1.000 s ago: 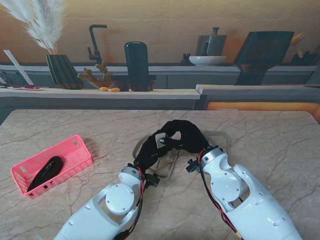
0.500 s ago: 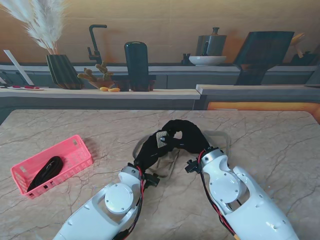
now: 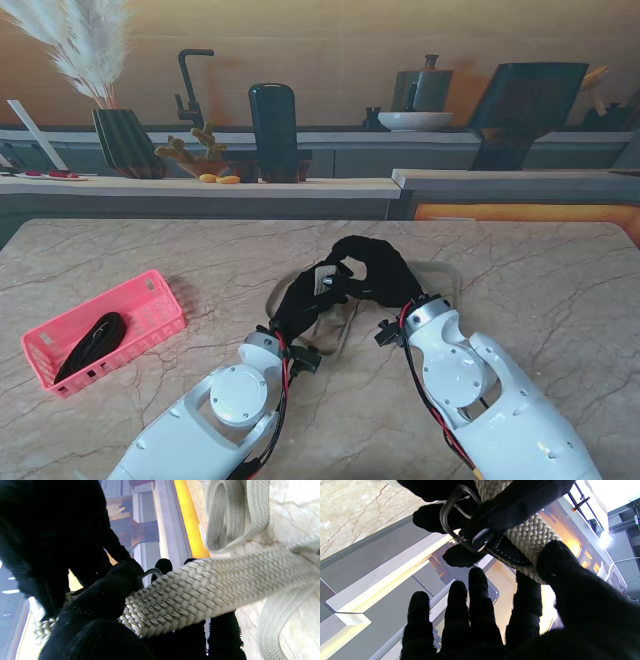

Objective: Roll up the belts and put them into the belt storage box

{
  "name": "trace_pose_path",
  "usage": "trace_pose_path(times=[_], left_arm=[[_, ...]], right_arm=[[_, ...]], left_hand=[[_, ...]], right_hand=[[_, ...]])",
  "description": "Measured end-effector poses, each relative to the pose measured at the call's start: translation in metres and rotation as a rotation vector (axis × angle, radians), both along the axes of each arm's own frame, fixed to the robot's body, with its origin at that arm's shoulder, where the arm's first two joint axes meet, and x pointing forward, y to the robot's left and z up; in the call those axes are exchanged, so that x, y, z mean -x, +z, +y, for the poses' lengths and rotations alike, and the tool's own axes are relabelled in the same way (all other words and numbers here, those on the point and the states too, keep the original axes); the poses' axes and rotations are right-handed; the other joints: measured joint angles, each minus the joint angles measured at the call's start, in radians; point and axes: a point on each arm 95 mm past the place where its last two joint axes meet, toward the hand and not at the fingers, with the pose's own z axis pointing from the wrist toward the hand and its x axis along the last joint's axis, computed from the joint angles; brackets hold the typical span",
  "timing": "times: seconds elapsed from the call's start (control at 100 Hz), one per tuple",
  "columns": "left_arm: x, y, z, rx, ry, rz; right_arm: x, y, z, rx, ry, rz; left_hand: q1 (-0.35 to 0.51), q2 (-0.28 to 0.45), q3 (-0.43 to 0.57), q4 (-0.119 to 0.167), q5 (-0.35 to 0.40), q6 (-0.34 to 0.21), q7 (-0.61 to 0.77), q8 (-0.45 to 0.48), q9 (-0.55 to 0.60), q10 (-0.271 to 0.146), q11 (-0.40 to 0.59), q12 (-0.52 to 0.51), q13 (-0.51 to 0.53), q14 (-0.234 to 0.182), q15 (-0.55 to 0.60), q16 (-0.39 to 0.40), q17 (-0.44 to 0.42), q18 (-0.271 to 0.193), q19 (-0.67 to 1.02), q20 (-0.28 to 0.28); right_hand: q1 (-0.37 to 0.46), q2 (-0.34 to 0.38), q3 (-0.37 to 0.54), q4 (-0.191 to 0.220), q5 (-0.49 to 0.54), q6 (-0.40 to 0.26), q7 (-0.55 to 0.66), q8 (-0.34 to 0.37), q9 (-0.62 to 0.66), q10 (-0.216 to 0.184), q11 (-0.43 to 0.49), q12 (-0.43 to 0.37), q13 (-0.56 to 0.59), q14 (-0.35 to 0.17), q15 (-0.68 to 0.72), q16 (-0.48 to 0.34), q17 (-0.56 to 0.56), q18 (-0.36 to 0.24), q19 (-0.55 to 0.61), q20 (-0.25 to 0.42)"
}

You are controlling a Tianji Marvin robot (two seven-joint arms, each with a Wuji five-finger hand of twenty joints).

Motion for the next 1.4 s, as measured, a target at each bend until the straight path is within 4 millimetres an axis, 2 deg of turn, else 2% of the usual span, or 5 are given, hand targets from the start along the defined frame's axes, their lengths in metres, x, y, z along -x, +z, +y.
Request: trace_pose_path(times=[0.32, 0.61, 0.79, 1.07, 1.4], left_arm=[[0.007, 0.0, -0.002, 0.054, -0.049, 0.027], [0.004, 0.0, 0.001, -0.004, -0.016, -0.011], [0.003, 0.0, 0.002, -0.048, -0.005, -0.037], [-0.001, -0.002, 0.003, -0.088, -0.012, -0.081], [-0.001, -0.001, 0.013, -0.075, -0.085, -0.086]], right_arm=[[-0.004, -0.002, 0.001, 0.015, 0.011, -0.031], [-0.002, 0.0, -0.002, -0.012, -0.012, -0.011], [0.0, -0.002, -0.004, -0.013, -0.029, 0.005], [-0.001, -0.006, -0.006, -0.089, -0.112, 0.151], [-0.006, -0.008, -0.007, -0.195, -0.176, 0.267]], left_hand=[[-0.084, -0.055, 0.122, -0.007, 0.025, -0.024, 0.189, 0.081, 0.073, -0.01, 0.002, 0.185, 0.029, -0.01, 0.05, 0.052, 0.014, 0.0, 0.002, 0.013], [-0.185, -0.106, 0.126, -0.006, -0.024, -0.026, 0.46, 0.397, 0.09, -0.075, 0.535, 0.405, 0.151, -0.023, 0.38, 0.26, 0.091, -0.001, 0.158, 0.091], [-0.231, -0.104, 0.122, -0.006, 0.002, 0.012, 0.497, 0.501, 0.169, -0.086, 0.637, 0.429, 0.263, -0.038, 0.537, 0.275, 0.166, 0.0, 0.27, 0.121], [-0.227, -0.078, 0.054, -0.006, 0.003, 0.009, 0.46, 0.494, 0.168, -0.078, 0.534, 0.367, 0.209, 0.01, 0.391, 0.212, 0.116, 0.003, 0.23, 0.1], [-0.194, -0.138, 0.068, -0.006, 0.035, -0.016, 0.204, 0.075, 0.104, -0.023, 0.157, 0.074, 0.094, 0.026, 0.115, 0.102, 0.049, 0.009, 0.092, 0.073]], right_hand=[[-0.023, 0.0, -0.001, -0.002, 0.0, -0.009, 0.002, 0.0, -0.022, 0.0, -0.022, -0.006, -0.049, 0.0, -0.022, -0.052, 0.002, -0.004, -0.056, -0.01], [-0.022, 0.001, -0.003, -0.002, -0.009, -0.009, 0.002, 0.0, -0.019, 0.003, -0.001, -0.006, -0.031, 0.005, 0.027, -0.056, 0.028, -0.004, -0.056, -0.01], [-0.022, 0.009, -0.01, -0.002, -0.016, -0.009, 0.002, 0.007, 0.014, 0.013, 0.031, 0.008, 0.01, 0.018, 0.05, -0.016, 0.053, -0.003, -0.018, 0.013], [0.025, 0.02, -0.033, -0.002, -0.022, 0.05, 0.004, 0.04, 0.176, 0.014, 0.227, 0.13, 0.186, 0.035, 0.279, 0.17, 0.143, -0.002, 0.128, 0.059], [0.03, 0.032, -0.057, -0.002, -0.025, 0.085, 0.026, 0.079, 0.235, -0.002, 0.275, 0.147, 0.225, 0.039, 0.357, 0.211, 0.154, -0.002, 0.19, 0.06]])
